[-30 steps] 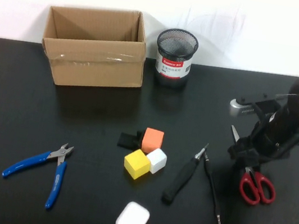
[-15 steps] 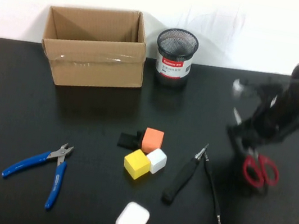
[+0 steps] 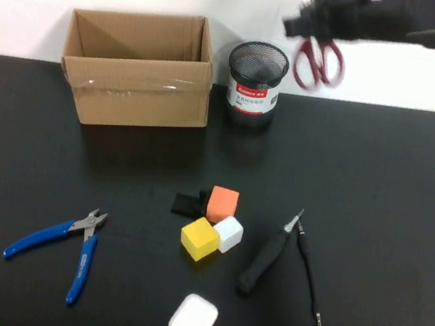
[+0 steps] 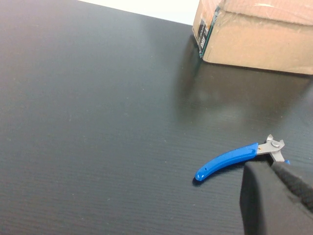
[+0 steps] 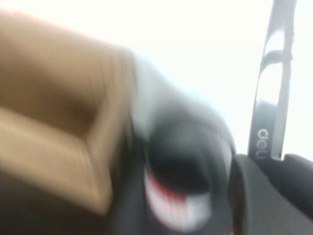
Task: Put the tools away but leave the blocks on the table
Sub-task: Place the Scissors into the box
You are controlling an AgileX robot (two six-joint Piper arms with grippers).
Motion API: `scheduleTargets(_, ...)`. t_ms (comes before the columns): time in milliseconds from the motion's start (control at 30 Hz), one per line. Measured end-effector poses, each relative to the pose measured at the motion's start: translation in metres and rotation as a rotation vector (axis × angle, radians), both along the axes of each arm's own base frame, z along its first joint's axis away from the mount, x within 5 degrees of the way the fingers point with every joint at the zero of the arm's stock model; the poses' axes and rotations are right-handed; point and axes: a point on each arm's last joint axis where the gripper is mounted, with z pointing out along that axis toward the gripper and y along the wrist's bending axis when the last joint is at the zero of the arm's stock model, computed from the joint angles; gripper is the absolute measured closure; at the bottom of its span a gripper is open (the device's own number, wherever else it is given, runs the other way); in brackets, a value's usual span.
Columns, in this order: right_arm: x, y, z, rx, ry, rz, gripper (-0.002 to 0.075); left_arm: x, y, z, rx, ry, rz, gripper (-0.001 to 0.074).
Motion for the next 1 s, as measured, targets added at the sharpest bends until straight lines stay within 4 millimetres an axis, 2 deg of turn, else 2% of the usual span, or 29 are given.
scheduleTargets(200, -0.003, 0.031, 0.022, 0.159, -0.236, 0.017, 0.0732, 0.0, 0.0, 0.0, 0.0, 0.0, 0.0, 0.0735)
scheduleTargets(333, -0.007, 0.06, 0.022, 0.232, -0.371, 0.047, 0.0732, 0.0, 0.0, 0.0, 0.0, 0.0, 0.0, 0.0735)
scheduleTargets(367, -0.009, 0.069, 0.019, 0.239, -0.397, 0.062, 0.0671, 0.0, 0.0, 0.0, 0.0, 0.0, 0.0, 0.0735)
scheduleTargets(400, -0.01, 0.079, 0.016, 0.244, -0.432, 0.079, 0.0732, 0.0, 0.0, 0.0, 0.0, 0.0, 0.0, 0.0735)
scheduleTargets(533, -0.014, 0.113, 0.001, 0.232, -0.532, 0.152, 0.0732, 0.0, 0.0, 0.0, 0.0, 0.0, 0.0, 0.0735)
scheduleTargets(567, -0.013, 0.12, -0.002, 0.229, -0.547, 0.166, 0.0671, 0.0, 0.0, 0.0, 0.0, 0.0, 0.0, 0.0735)
scheduleTargets(600, -0.012, 0.128, -0.008, 0.224, -0.561, 0.181, 0.0732, 0.0, 0.0, 0.0, 0.0, 0.0, 0.0, 0.0735)
scheduleTargets(733, 0.004, 0.151, -0.035, 0.215, -0.583, 0.205, 0.0726, 0.0, 0.0, 0.0, 0.0, 0.0, 0.0, 0.0735)
scheduleTargets(800, 0.014, 0.16, -0.054, 0.197, -0.578, 0.21, 0.0688, 0.0, 0.0, 0.0, 0.0, 0.0, 0.0, 0.0735)
scheduleTargets(933, 0.028, 0.171, -0.084, 0.13, -0.559, 0.227, 0.0499, 0.0, 0.0, 0.0, 0.0, 0.0, 0.0, 0.0735)
scheduleTargets(1000, 0.031, 0.173, -0.093, 0.107, -0.544, 0.233, 0.0434, 0.0, 0.0, 0.0, 0.0, 0.0, 0.0, 0.0735)
